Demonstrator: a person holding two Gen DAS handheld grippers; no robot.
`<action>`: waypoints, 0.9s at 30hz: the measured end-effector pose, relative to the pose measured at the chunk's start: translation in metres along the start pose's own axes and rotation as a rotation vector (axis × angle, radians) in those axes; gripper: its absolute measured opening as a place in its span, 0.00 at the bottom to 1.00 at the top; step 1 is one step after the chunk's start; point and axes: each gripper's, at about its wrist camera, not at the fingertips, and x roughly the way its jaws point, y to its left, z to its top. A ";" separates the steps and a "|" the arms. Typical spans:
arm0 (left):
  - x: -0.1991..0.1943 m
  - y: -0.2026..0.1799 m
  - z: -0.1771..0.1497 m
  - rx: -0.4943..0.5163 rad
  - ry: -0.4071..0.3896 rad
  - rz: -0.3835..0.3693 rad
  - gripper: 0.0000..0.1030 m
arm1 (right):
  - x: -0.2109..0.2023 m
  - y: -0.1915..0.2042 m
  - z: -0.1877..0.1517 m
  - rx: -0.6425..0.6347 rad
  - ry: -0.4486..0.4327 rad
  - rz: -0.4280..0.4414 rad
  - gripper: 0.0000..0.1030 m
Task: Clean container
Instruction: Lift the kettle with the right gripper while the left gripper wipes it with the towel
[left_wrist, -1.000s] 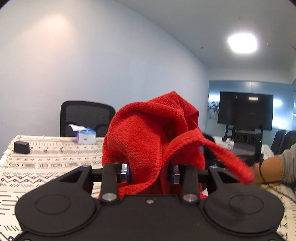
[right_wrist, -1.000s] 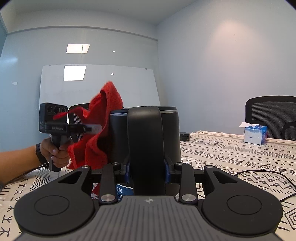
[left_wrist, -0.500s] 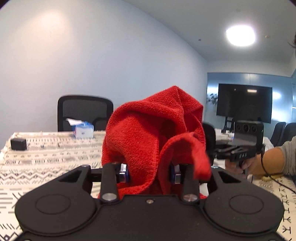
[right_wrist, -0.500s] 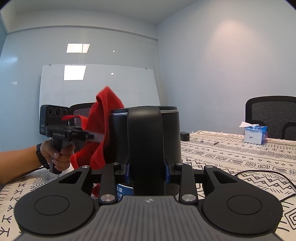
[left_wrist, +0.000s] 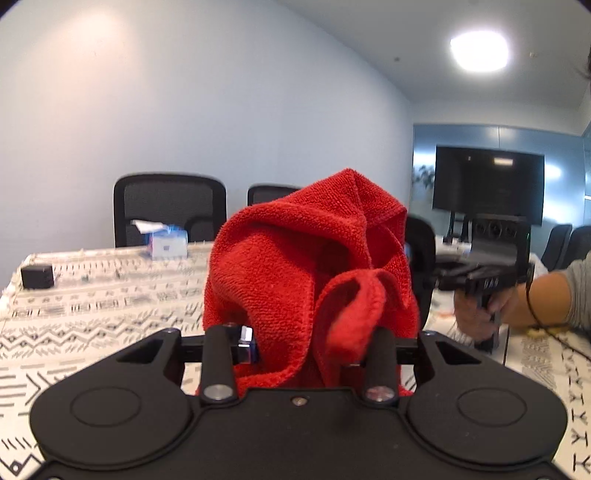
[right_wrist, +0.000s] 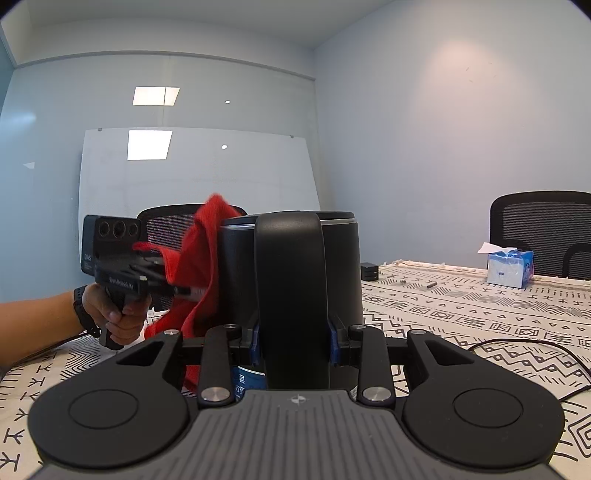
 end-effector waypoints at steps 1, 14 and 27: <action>0.000 0.000 0.002 -0.001 -0.007 0.000 0.39 | 0.000 0.000 0.000 0.000 0.000 0.000 0.30; 0.006 0.002 0.000 0.018 0.019 -0.004 0.40 | -0.002 0.003 0.001 0.000 0.000 -0.001 0.30; 0.010 0.000 0.001 0.023 0.027 -0.014 0.40 | 0.000 0.004 0.002 0.002 -0.001 -0.002 0.30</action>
